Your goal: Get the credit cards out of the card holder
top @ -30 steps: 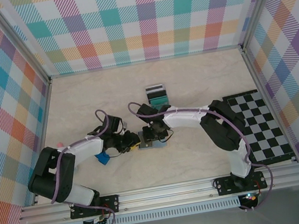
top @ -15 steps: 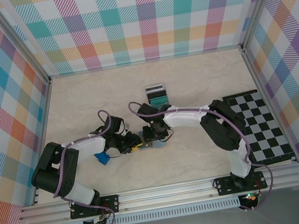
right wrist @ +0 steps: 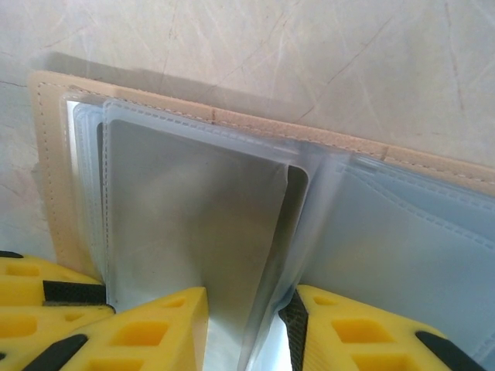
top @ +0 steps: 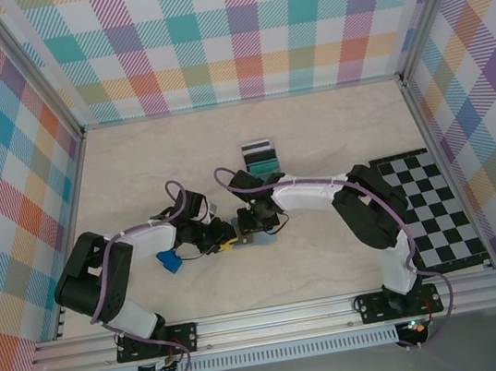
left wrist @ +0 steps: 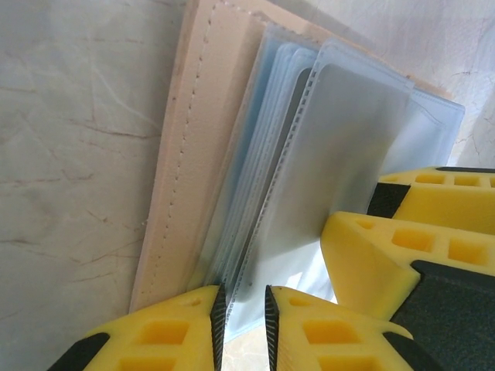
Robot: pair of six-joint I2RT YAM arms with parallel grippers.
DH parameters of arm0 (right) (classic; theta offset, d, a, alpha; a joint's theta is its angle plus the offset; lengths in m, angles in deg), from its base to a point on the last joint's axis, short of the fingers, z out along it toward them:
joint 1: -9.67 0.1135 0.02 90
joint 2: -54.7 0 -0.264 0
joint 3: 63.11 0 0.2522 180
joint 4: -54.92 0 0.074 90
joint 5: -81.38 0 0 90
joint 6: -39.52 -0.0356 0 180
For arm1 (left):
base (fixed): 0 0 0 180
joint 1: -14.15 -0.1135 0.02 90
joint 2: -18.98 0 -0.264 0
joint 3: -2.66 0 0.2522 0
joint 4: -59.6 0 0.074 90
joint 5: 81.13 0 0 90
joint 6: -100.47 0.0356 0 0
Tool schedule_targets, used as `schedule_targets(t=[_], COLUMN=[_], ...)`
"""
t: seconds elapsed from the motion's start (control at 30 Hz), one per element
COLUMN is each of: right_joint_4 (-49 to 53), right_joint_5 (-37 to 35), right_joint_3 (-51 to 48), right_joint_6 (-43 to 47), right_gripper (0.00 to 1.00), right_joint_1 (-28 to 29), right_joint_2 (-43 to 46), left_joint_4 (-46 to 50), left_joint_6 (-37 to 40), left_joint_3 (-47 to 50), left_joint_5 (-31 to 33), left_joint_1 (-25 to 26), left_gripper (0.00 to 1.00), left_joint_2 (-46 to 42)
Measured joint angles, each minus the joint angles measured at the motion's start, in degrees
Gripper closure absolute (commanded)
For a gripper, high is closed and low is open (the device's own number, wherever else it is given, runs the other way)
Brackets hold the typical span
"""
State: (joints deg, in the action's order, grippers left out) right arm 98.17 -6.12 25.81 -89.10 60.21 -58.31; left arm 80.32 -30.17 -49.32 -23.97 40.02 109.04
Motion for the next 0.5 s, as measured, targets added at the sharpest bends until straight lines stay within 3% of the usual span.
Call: schedule_targets(t=[0.5], right_joint_4=[-1.4], right_joint_5=[2.1], right_joint_3=[-1.0], right_joint_6=[-0.2], right_gripper=[0.68], right_joint_1=[-0.9], right_joint_2=[0.4], left_joint_4=[-0.1], left_joint_6=[1.0], left_joint_3=[0.0], left_joint_5=[-1.2], left_joint_1=[0.7], left_gripper=[0.79], left_joint_2=[0.0])
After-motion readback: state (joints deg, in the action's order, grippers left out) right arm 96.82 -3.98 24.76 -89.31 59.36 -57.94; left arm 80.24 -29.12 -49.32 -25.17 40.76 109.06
